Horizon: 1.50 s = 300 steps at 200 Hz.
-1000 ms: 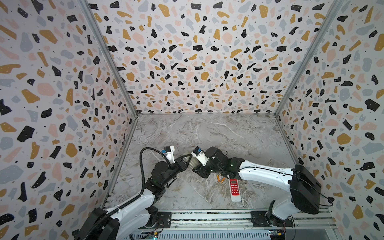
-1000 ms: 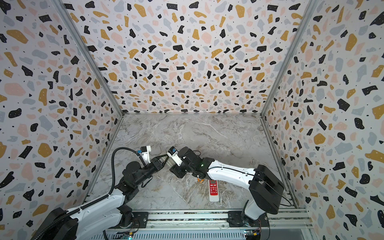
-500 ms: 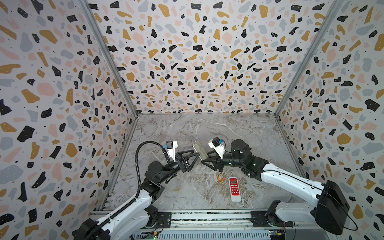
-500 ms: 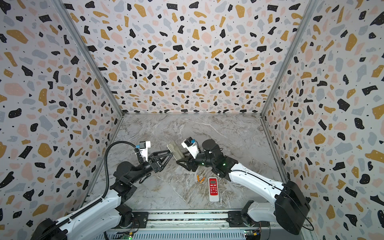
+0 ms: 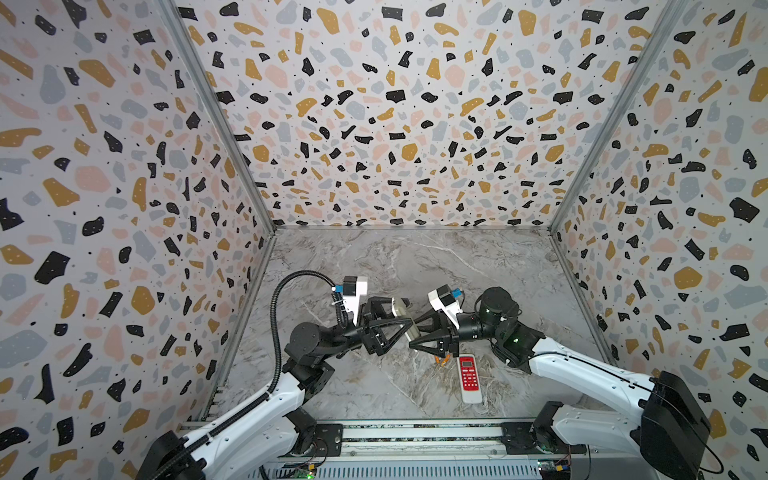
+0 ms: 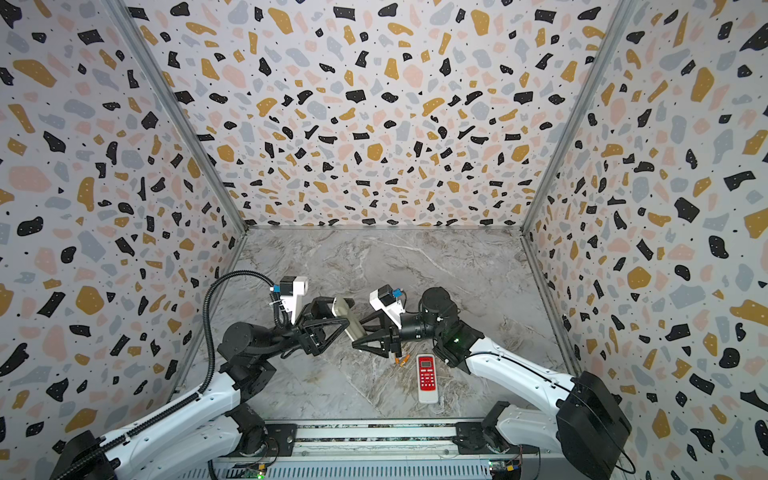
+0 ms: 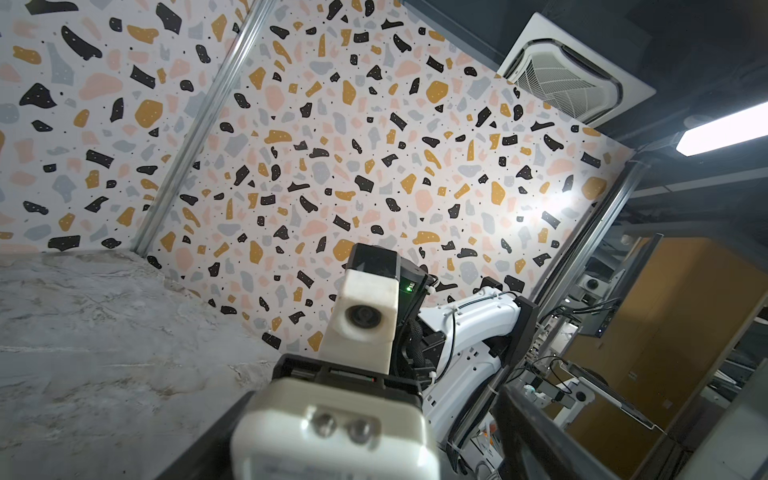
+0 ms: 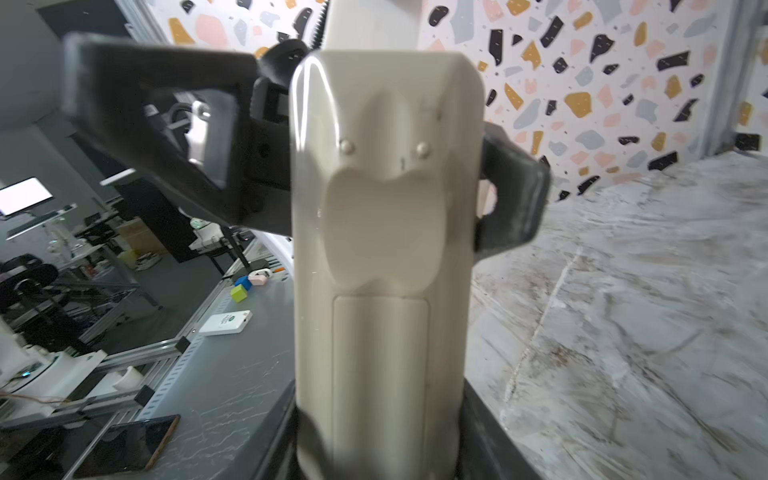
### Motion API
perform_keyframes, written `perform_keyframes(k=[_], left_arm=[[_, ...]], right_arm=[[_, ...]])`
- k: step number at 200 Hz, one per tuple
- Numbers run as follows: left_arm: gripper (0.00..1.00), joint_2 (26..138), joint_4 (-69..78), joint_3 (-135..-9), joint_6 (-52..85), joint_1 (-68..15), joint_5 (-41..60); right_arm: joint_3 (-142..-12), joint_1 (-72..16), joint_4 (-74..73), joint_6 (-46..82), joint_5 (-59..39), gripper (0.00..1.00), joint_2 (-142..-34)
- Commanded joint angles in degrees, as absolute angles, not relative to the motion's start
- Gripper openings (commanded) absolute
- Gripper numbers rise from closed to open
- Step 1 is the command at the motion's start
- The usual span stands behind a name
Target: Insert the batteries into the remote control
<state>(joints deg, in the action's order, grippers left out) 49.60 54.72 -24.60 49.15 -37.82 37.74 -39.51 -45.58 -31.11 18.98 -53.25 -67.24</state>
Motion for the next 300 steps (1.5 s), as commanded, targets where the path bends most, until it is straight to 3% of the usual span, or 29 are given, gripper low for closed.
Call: perform_keyframes(k=[1, 33, 101, 113, 123, 144, 172, 203, 229, 255, 300], left_arm=[[0.79, 49.71, 55.22, -26.88, 46.2, -39.51, 40.34], [0.71, 49.92, 53.28, -27.51, 44.73, -40.76, 39.95], [0.31, 48.87, 41.46, -29.4, 37.74, -40.87, 34.71], [0.27, 48.78, 39.53, -29.78, 37.06, -40.87, 33.56], [0.24, 48.82, 37.38, -30.37, 36.54, -40.86, 32.51], [0.23, 48.86, 28.98, -32.8, 33.99, -40.87, 28.05], [0.19, 52.67, 5.81, -40.95, 28.01, -38.6, 17.57], [0.21, 60.4, -11.51, -49.14, 23.92, -29.53, 14.22], [0.23, 68.41, -21.35, -55.31, 20.32, -28.49, 5.2], [0.24, 75.04, -25.83, -58.91, 18.86, -28.48, 1.21], [0.26, 84.71, -26.34, -56.72, 20.08, -28.49, 3.05]], right_arm=[[-40.19, -45.18, -37.53, 21.6, -56.6, 0.14, -65.31], [-39.55, -44.84, -40.93, 24.01, -57.65, 0.14, -65.73], [-39.91, -44.48, -36.56, 22.25, -54.0, 0.16, -66.27], [-39.88, -44.08, -35.97, 22.23, -53.34, 0.22, -66.33], [-39.77, -43.87, -35.47, 22.19, -52.46, 0.35, -66.35], [-38.91, -43.21, -34.59, 22.63, -49.9, 0.7, -65.41], [-37.11, -40.72, -29.32, 21.9, -44.15, 0.91, -62.28], [-34.77, -34.31, -19.79, 21.57, -35.71, 0.95, -57.27], [-35.94, -33.81, -7.92, 18.41, -22.82, 0.95, -53.97], [-33.52, -34.99, -2.31, 18.23, -7.52, 0.96, -48.86], [-31.13, -35.91, 2.49, 18.21, 0.43, 0.95, -44.04]])
